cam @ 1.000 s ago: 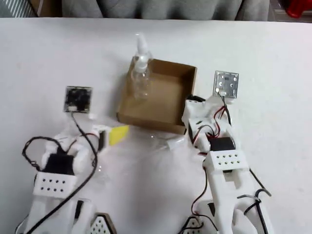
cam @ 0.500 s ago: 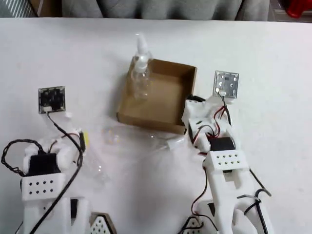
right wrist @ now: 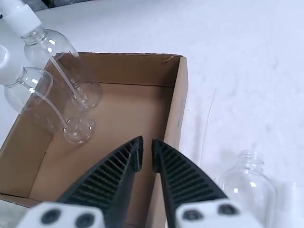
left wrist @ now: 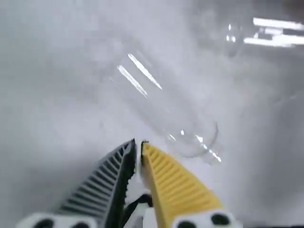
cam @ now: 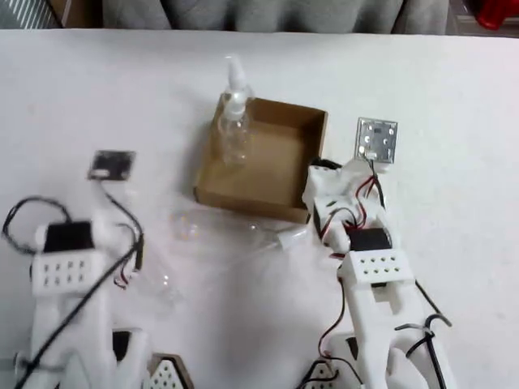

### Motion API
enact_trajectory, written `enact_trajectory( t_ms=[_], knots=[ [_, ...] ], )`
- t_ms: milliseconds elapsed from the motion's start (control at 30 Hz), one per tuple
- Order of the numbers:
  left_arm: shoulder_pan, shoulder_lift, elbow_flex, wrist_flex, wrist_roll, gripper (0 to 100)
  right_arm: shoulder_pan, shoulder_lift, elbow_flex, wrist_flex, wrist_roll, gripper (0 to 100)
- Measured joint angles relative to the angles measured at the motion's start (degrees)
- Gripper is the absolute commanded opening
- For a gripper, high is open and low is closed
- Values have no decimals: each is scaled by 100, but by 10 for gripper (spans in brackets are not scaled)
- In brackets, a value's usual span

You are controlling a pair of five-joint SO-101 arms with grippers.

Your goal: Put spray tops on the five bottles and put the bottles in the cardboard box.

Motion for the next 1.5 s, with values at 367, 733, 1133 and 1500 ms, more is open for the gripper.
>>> enact_trajectory(
  t_ms=[367,733,1133,1500],
  knots=[
    [1354,1899,-501,519,-2207,20,0,44,0,0,0,18],
    [2066,1952,-501,545,-2831,20,0,44,0,0,0,18],
    [1679,1952,308,-9,-3305,20,0,44,0,0,0,18],
    [1741,1952,703,-1231,-2760,20,0,44,0,0,0,18]
  ],
)
